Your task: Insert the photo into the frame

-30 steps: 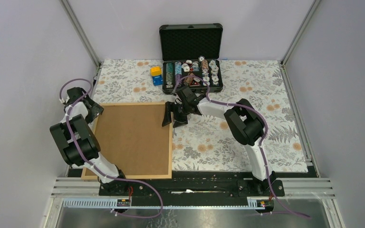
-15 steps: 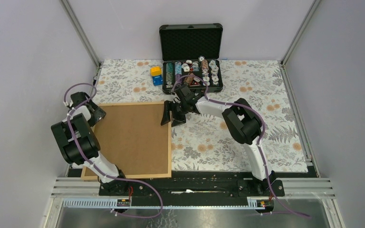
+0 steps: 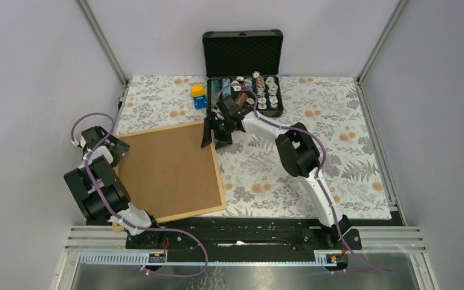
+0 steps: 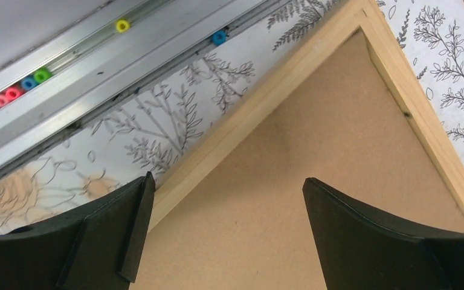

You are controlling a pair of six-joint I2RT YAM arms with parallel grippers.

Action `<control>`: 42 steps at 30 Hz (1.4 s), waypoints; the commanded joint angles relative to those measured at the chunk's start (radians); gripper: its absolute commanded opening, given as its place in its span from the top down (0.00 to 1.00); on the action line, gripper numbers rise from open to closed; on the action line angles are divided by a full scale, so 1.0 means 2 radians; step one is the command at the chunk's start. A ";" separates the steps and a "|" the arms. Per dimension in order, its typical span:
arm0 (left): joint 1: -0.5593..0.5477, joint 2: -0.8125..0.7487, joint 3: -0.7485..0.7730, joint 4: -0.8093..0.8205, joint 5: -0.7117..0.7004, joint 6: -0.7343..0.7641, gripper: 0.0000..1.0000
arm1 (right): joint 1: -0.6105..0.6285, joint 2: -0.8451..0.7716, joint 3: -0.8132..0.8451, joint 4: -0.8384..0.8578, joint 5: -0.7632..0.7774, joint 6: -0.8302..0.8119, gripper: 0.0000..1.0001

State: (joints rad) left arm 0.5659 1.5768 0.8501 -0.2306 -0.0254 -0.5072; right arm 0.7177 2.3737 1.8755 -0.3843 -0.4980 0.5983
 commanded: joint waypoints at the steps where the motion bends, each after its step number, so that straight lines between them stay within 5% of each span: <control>1: -0.014 -0.046 -0.037 -0.091 0.073 -0.077 0.02 | 0.015 0.071 0.111 0.020 0.004 -0.029 0.25; 11: -0.014 -0.097 -0.082 -0.127 0.043 -0.139 0.02 | 0.012 0.153 0.262 -0.025 0.023 -0.067 0.17; 16: -0.019 -0.111 -0.016 -0.131 0.029 -0.078 0.02 | -0.002 0.095 0.257 -0.089 0.090 -0.092 0.02; 20: -0.057 -0.124 0.037 -0.120 0.060 -0.034 0.01 | -0.002 0.031 0.231 -0.171 0.170 -0.099 0.00; 24: -0.117 -0.140 0.066 -0.096 0.096 -0.014 0.01 | 0.005 -0.059 0.086 -0.181 0.151 -0.035 0.01; 29: -0.201 -0.128 0.120 -0.102 0.138 0.021 0.01 | 0.038 -0.216 -0.180 -0.052 0.108 0.089 0.03; 32: -0.256 -0.112 0.147 -0.115 0.138 0.040 0.01 | 0.059 -0.271 -0.292 0.029 0.084 0.177 0.14; 38: -0.281 -0.054 0.187 -0.127 0.172 0.052 0.02 | 0.109 -0.303 -0.394 0.147 0.086 0.296 0.39; 42: -0.296 -0.051 0.193 -0.118 0.184 0.052 0.02 | 0.127 -0.309 -0.450 0.212 0.103 0.386 0.43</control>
State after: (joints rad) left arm -0.0074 1.4757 1.1873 -0.4793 0.2890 -0.4294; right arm 0.9489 1.8088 1.0447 -0.1535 -0.3172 1.1351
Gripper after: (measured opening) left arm 0.987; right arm 0.582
